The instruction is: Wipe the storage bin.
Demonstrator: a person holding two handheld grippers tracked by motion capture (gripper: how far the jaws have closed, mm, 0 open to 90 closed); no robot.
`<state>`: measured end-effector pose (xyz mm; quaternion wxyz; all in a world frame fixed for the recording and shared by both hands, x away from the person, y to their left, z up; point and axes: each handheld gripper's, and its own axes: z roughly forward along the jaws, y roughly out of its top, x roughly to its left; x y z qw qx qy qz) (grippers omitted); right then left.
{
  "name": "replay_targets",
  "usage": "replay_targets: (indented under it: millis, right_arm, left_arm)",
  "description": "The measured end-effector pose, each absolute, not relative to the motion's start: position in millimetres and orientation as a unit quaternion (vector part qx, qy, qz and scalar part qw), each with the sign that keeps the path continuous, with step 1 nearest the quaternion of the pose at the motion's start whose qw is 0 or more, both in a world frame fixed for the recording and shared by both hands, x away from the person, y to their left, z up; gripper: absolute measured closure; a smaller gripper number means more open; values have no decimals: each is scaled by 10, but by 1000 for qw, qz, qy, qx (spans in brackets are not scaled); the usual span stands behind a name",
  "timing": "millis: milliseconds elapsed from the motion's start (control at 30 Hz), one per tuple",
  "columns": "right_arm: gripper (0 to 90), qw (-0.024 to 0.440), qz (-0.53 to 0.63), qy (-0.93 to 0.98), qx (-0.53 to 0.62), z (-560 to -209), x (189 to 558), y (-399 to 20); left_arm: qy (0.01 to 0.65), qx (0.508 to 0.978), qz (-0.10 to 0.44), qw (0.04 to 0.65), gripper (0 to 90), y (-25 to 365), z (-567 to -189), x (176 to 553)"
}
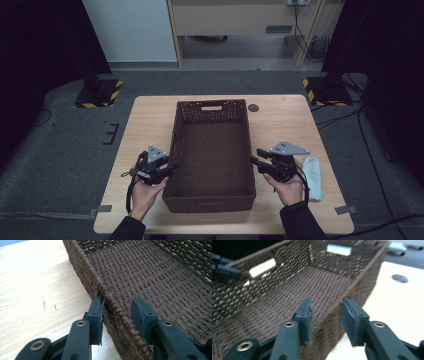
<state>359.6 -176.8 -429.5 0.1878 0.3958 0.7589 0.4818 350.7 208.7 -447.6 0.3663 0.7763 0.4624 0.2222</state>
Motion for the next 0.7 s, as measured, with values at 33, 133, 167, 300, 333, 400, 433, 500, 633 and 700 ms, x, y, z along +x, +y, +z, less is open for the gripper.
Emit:
replay_targets:
  millis: [33, 133, 167, 300, 333, 400, 433, 500, 633, 700]
  right_arm:
    - [566, 197, 486, 752, 399, -4277, 3595, -1831]
    - [530, 218, 484, 736, 420, -4276, 3607, -2016]
    - [519, 222, 483, 732, 425, -4283, 3611, -2068]
    - [487, 237, 469, 720, 454, -4328, 3616, -2311]
    - [481, 237, 466, 718, 459, -4342, 3618, -2362]
    - [466, 236, 466, 712, 470, -4381, 3630, -2455]
    - [453, 236, 462, 712, 473, -4404, 3636, -2495]
    - [441, 239, 449, 714, 481, -4448, 3643, -2559]
    - [417, 246, 429, 715, 494, -4509, 3629, -2692]
    - [402, 250, 425, 711, 501, -4534, 3610, -2759]
  left_arm:
    - [463, 776, 224, 365, 623, 2083, -4479, 3509]
    - [467, 774, 228, 361, 629, 2066, -4493, 3512]
    - [468, 773, 229, 361, 632, 2064, -4493, 3510]
    - [472, 770, 232, 360, 642, 2056, -4494, 3504]
    - [473, 769, 233, 360, 645, 2053, -4495, 3501]
    - [474, 768, 236, 360, 650, 2049, -4494, 3498]
    - [475, 767, 237, 360, 652, 2046, -4494, 3496]
    - [476, 766, 239, 359, 656, 2041, -4495, 3490]
    - [475, 767, 240, 359, 656, 2042, -4496, 3490]
    - [474, 767, 240, 359, 656, 2042, -4496, 3491]
